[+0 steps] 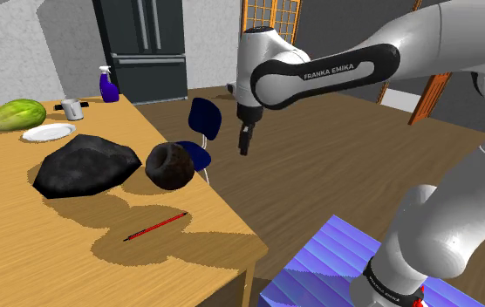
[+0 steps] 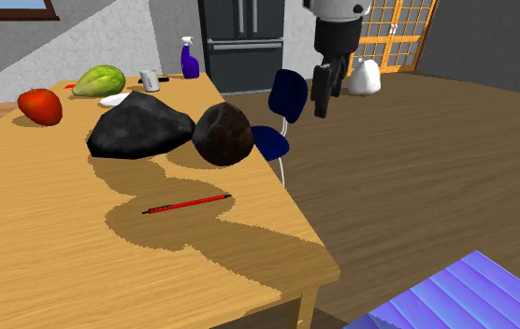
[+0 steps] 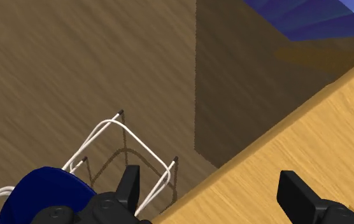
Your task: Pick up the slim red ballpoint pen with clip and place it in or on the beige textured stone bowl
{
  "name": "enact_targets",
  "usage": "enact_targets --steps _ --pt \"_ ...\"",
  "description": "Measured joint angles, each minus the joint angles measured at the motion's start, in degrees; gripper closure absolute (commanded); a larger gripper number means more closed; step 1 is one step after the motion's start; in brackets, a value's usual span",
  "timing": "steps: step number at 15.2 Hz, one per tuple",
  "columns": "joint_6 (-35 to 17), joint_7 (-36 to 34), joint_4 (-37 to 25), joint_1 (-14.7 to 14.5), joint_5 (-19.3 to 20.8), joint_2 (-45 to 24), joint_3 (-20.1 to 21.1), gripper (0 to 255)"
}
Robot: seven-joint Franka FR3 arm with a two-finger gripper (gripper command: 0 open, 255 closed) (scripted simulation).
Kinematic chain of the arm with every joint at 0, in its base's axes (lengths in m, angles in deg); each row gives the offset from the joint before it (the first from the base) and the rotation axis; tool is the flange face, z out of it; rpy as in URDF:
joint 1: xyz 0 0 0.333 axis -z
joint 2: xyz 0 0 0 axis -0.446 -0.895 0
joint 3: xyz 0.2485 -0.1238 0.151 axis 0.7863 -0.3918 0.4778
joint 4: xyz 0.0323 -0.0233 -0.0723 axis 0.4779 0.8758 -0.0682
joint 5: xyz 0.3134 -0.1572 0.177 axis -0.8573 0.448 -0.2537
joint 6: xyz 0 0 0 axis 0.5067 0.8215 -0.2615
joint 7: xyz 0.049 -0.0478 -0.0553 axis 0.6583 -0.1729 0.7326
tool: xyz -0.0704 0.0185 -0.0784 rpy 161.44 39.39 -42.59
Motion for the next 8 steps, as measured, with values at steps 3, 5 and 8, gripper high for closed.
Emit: enact_targets --steps 3,5,8 --pt "-2.7 1.4 -1.2 -1.8 1.4 -3.9 2.0 0" --pt "-4.2 2.6 -2.6 -2.7 2.5 -6.8 3.1 0" --pt "-6.0 4.2 -4.6 -4.3 4.3 -10.8 4.9 0"
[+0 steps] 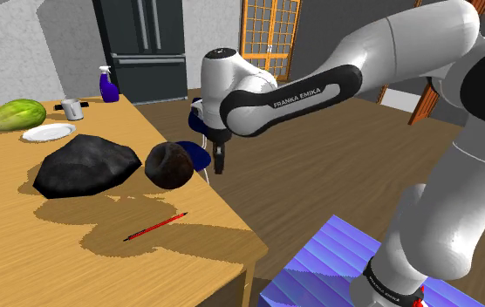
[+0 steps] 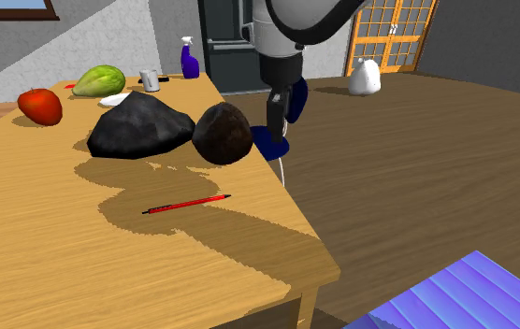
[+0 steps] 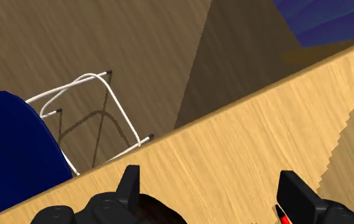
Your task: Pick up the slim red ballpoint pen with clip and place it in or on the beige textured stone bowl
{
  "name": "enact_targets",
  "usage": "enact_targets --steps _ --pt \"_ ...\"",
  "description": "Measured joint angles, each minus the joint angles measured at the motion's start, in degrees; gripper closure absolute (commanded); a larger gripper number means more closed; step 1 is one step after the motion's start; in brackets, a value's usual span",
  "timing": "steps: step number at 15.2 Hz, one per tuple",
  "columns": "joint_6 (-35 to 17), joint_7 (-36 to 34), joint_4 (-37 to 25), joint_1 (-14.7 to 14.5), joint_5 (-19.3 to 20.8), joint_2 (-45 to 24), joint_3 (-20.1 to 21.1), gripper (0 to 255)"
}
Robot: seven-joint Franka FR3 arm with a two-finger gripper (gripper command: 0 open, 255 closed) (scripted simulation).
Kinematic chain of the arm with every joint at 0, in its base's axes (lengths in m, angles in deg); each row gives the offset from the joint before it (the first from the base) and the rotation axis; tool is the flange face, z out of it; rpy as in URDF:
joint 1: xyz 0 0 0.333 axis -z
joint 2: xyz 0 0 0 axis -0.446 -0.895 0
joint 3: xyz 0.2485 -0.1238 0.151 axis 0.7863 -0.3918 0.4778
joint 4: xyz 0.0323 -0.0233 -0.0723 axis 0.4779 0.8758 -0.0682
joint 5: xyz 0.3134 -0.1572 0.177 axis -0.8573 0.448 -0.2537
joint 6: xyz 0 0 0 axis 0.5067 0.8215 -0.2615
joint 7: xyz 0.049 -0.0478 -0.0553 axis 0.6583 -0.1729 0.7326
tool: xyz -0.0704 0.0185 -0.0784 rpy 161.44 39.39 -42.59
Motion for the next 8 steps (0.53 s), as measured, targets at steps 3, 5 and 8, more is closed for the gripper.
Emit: enact_targets --steps 3,5,8 --pt "-1.8 1.2 -2.0 -1.7 2.2 -4.0 1.8 0" --pt "-2.7 2.1 -3.1 -2.8 3.7 -6.3 2.9 0" --pt "-4.3 3.1 -4.4 -4.6 6.2 -9.7 4.5 0"
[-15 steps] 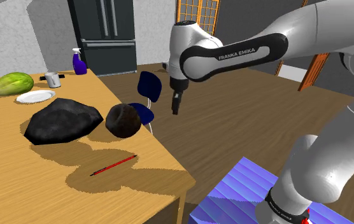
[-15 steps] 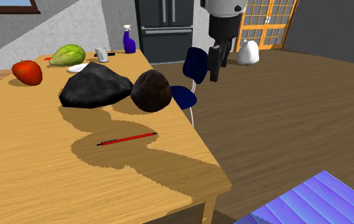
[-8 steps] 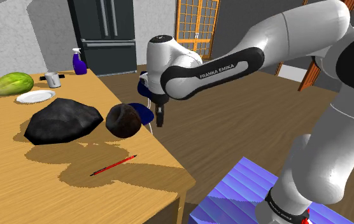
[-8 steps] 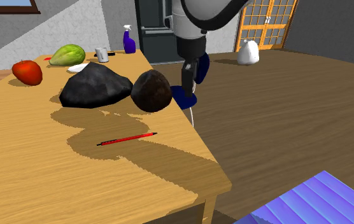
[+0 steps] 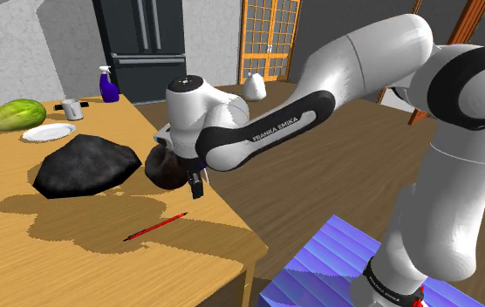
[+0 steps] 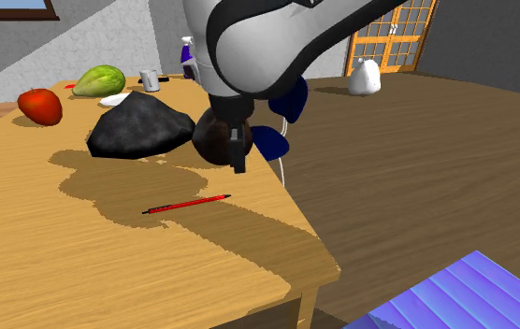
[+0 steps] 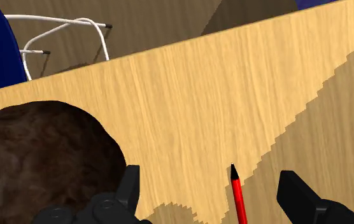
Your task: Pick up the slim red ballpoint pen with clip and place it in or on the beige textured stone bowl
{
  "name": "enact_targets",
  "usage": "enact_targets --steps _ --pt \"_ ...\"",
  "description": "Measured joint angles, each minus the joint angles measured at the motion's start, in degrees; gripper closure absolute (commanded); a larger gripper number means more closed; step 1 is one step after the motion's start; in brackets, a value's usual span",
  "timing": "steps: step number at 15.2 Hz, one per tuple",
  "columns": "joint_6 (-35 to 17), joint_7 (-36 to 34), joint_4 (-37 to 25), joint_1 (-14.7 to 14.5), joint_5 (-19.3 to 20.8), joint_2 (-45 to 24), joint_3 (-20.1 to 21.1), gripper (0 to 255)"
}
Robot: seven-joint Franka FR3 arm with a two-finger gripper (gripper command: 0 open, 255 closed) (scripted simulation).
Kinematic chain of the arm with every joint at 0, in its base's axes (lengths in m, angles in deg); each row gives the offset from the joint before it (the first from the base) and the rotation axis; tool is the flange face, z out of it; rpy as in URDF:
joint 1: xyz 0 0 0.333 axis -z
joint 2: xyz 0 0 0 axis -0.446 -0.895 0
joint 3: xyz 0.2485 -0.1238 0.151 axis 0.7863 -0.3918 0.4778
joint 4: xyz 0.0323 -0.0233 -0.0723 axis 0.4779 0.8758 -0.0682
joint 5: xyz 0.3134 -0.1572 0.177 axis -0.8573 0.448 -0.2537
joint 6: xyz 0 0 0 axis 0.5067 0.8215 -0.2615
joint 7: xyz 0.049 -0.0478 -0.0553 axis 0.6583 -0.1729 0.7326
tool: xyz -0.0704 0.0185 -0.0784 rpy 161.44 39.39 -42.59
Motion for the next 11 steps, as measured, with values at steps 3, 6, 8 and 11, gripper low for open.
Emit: enact_targets --steps 3,6,8,11 --pt "-1.6 1.1 -1.1 -1.8 2.7 -3.3 1.4 0" --pt "-3.0 2.2 -2.6 -3.6 5.5 -6.8 2.5 0" --pt "-3.9 2.0 -2.8 -4.0 6.5 -8.2 2.6 0" --pt "-5.5 1.5 -2.6 -4.1 7.7 -9.7 2.2 0"
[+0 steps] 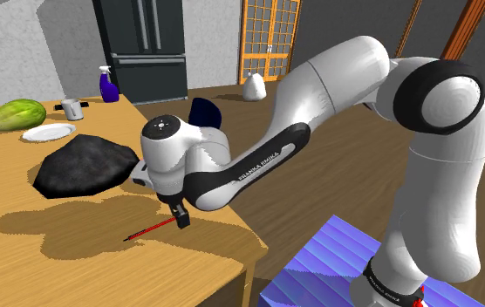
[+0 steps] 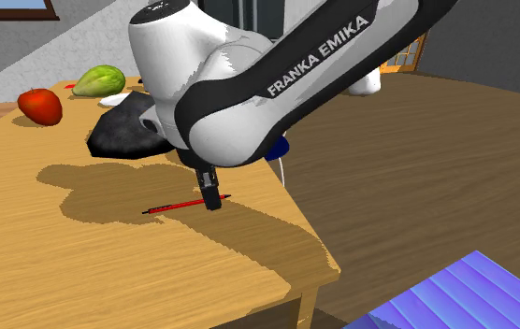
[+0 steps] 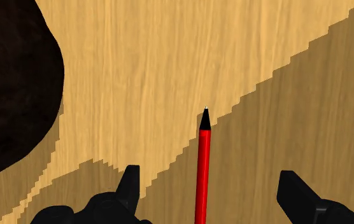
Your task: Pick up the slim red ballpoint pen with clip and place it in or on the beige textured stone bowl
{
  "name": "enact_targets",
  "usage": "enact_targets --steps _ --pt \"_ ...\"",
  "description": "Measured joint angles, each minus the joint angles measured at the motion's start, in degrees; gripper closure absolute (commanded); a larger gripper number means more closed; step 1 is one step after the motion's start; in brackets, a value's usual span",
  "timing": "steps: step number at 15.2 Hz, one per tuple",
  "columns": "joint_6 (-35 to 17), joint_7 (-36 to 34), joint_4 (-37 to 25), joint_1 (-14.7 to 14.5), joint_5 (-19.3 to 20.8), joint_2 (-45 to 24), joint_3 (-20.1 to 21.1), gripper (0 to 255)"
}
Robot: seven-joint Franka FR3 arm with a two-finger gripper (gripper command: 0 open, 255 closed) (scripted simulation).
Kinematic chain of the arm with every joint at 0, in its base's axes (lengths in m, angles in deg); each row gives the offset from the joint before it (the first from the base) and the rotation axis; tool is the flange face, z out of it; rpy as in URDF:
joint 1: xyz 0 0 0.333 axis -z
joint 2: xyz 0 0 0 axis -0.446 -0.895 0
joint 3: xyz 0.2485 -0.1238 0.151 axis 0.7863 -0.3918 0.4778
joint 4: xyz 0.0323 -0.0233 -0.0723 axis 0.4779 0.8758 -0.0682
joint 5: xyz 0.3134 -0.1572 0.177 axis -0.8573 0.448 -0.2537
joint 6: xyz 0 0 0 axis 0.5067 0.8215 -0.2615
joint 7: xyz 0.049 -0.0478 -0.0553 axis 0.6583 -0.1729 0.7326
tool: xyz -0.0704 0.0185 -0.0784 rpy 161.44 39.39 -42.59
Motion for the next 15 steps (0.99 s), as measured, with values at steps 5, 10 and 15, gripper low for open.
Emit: enact_targets --steps 5,10,15 --pt "-1.8 -0.7 0.3 0.1 1.2 -1.7 -0.5 0" --pt "-1.9 -0.7 0.2 0.0 1.2 -1.8 -0.6 255" --pt "-1.9 -0.7 0.3 0.0 1.2 -1.8 -0.6 255"
